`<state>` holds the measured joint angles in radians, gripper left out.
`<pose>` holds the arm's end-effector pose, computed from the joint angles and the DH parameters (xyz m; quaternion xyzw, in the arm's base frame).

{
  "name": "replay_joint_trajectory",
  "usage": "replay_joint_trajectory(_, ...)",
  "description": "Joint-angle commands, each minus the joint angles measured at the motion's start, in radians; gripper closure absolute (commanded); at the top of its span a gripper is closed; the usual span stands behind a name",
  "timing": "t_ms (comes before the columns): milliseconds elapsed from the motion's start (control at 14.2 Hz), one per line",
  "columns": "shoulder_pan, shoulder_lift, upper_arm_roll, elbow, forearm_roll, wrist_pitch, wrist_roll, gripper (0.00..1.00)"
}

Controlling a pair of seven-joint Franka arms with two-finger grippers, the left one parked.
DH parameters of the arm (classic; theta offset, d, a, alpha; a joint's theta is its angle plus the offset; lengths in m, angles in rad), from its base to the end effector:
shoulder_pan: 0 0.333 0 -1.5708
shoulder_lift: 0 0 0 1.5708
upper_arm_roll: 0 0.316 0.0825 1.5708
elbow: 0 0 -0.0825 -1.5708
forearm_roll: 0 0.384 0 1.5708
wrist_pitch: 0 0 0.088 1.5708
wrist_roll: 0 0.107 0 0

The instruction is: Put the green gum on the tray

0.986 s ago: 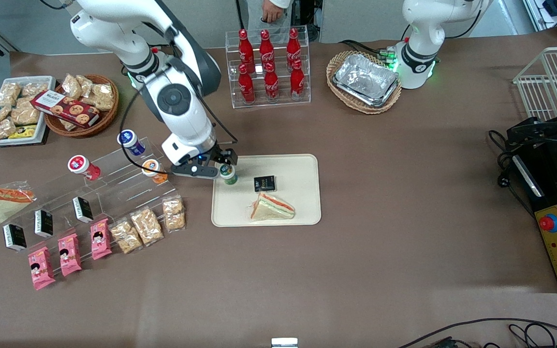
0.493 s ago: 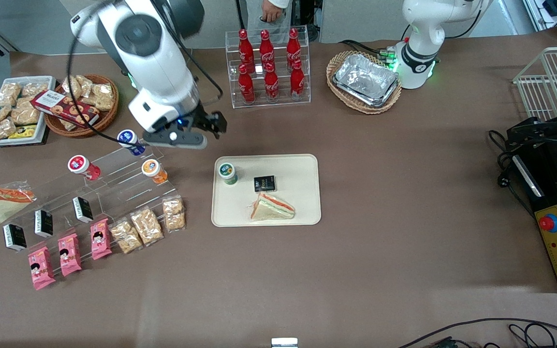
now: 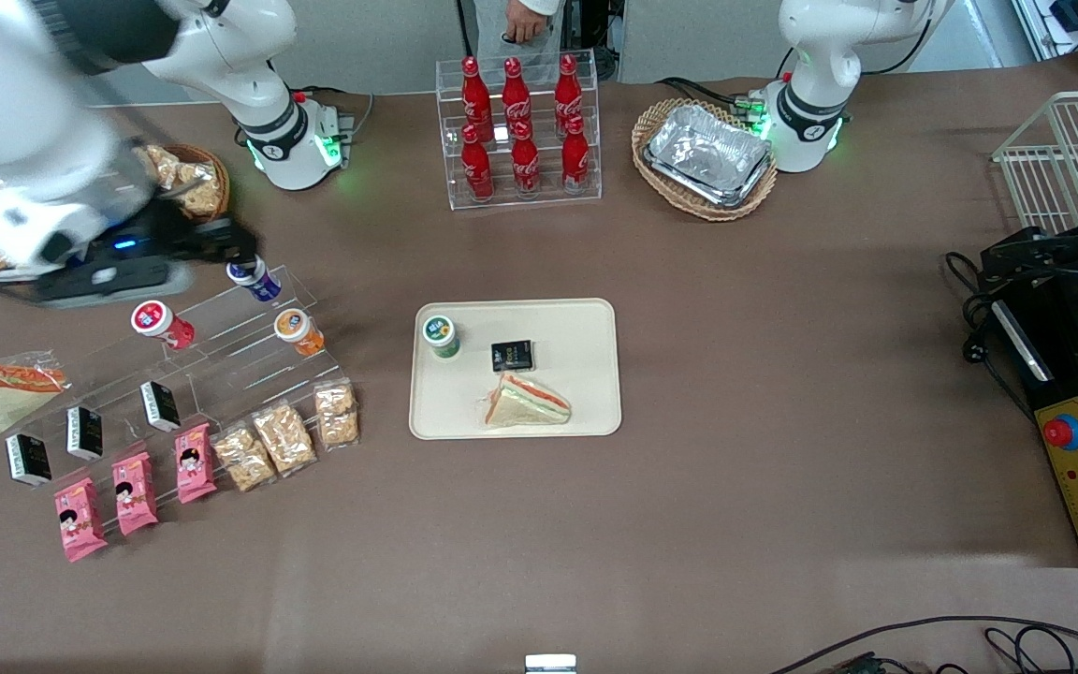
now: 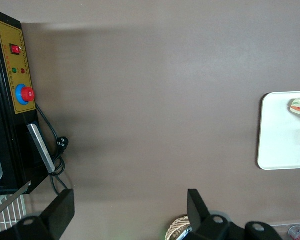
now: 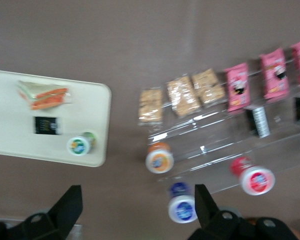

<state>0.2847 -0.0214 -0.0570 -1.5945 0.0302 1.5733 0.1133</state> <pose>0.5331 0.1265 0.6254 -0.9982 -0.0571 0.0026 0.0155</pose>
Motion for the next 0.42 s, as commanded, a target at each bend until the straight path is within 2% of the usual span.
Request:
replay_joint_trajectory(0, -0.148, 0.006, -0.019, 0.007, 0.005, -0.01, -0.303, 0.0)
replay_joint_trajectory(352, -0.147, 0.029, -0.133, 0.013, 0.001, 0.001, -0.314, 0.0)
